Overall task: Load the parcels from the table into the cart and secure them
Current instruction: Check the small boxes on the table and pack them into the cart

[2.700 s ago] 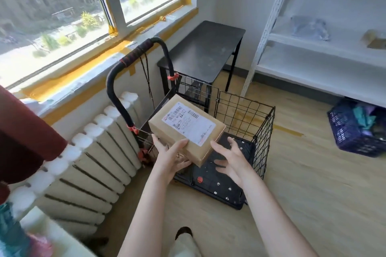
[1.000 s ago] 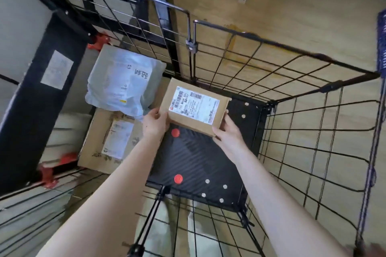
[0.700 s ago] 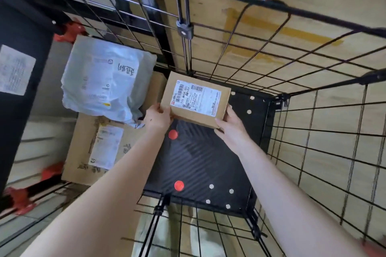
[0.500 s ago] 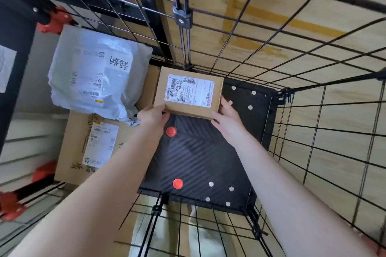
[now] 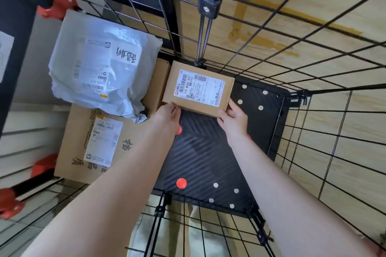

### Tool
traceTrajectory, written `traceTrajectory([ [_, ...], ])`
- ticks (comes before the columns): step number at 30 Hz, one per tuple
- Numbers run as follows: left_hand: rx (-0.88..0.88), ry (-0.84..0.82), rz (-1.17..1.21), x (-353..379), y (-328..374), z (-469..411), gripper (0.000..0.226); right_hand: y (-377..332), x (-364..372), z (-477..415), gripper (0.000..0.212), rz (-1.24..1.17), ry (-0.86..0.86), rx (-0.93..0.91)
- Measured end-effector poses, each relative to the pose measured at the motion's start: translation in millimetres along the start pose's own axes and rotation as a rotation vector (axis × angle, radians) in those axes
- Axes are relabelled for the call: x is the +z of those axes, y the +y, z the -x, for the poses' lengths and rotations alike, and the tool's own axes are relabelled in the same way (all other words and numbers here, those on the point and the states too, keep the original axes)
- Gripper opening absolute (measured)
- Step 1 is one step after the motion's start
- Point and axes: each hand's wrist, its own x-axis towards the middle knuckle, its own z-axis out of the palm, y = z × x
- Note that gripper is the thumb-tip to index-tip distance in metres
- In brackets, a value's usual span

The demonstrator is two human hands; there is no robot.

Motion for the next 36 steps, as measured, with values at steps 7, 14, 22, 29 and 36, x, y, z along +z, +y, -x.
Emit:
traceTrajectory([
  [7, -0.023, 0.04, -0.158, 2, 6, 11, 0.034, 1, 2, 1, 0.044, 0.138, 0.054, -0.026],
  [14, -0.099, -0.005, -0.359, 0, 18, 32, 0.028, -19, 5, 10, 0.052, 0.227, 0.093, 0.004],
  [22, 0.251, -0.007, -0.779, -14, 22, 78, 0.018, -50, 4, 59, 0.066, 0.396, 0.083, -0.017],
  [29, 0.662, -0.057, -0.966, -20, 54, 165, 0.018, -97, -12, 150, 0.035, 0.364, -0.069, -0.194],
  [36, 0.869, -0.099, -1.091, -32, 67, 284, 0.008, -148, -28, 259, 0.033, 0.396, -0.18, -0.324],
])
